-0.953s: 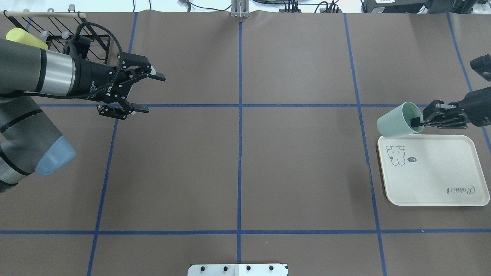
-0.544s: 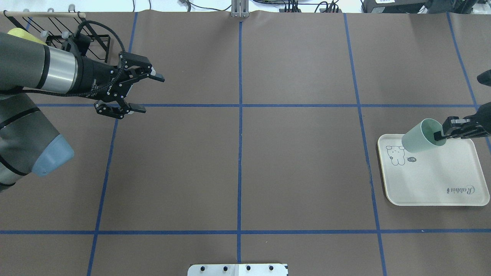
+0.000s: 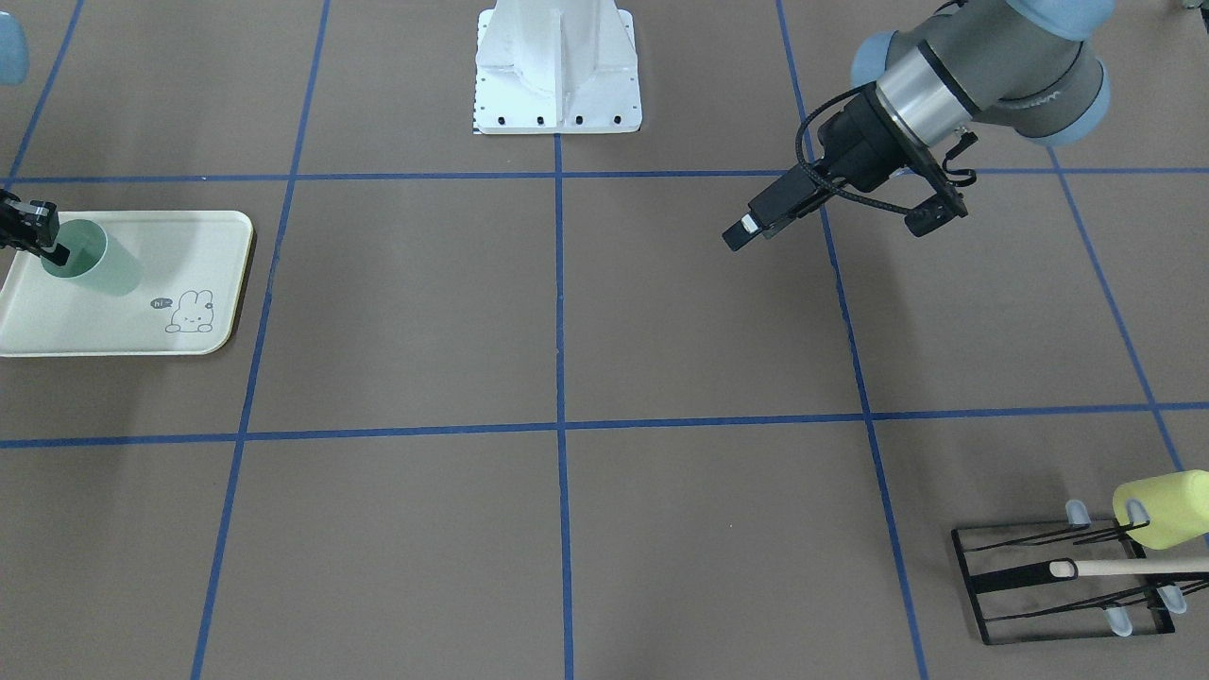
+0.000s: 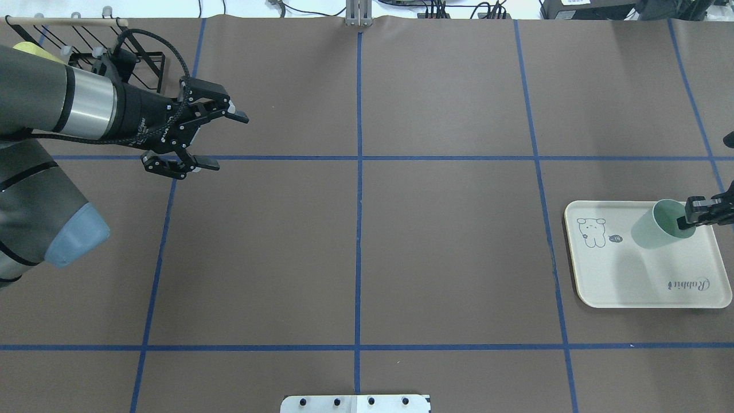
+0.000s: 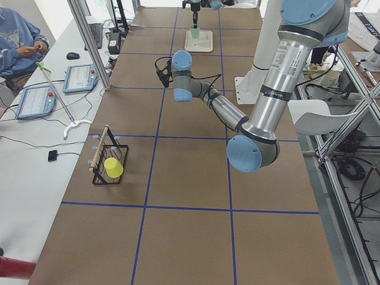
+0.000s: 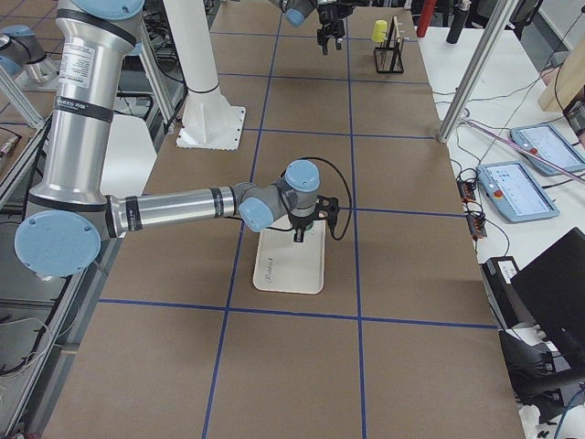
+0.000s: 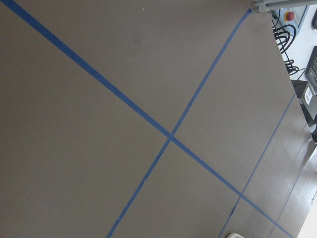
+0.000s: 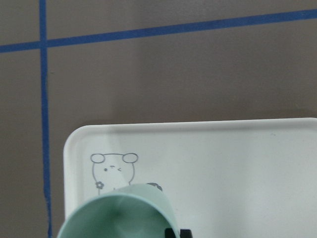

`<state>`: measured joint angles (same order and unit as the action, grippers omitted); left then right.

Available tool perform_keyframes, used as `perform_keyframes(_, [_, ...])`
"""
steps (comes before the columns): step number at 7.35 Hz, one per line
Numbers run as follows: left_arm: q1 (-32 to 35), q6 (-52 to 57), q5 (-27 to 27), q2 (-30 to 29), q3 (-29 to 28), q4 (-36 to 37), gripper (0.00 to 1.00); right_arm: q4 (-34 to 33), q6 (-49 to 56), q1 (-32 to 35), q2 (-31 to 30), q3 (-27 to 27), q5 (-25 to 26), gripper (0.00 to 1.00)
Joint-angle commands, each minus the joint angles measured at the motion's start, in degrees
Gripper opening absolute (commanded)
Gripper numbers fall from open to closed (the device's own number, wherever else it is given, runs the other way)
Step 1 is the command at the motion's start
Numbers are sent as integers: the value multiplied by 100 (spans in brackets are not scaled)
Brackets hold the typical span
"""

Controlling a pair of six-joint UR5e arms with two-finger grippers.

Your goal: Left arm grabs green cup and hands to right arm on tray

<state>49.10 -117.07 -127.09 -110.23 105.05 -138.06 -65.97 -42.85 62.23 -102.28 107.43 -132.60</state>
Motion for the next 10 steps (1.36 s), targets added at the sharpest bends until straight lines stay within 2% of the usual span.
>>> perform_keyframes(1, [3, 0, 0, -7, 59, 77, 100, -21, 31, -70, -64, -46, 128, 0])
perform_keyframes(6, [4, 0, 0, -16, 68, 77, 100, -21, 22, -123, -152, -152, 225, 0])
perform_keyframes(7, [12, 0, -9, -16, 86, 77, 100, -21, 22, -132, -144, -205, 234, 4])
perform_keyframes(9, [12, 0, 0, -7, 121, 77, 100, -21, 22, -132, -126, -301, 234, 31])
perform_keyframes(10, [12, 0, 0, -7, 138, 86, 100, -21, 22, -140, -117, -337, 234, 53])
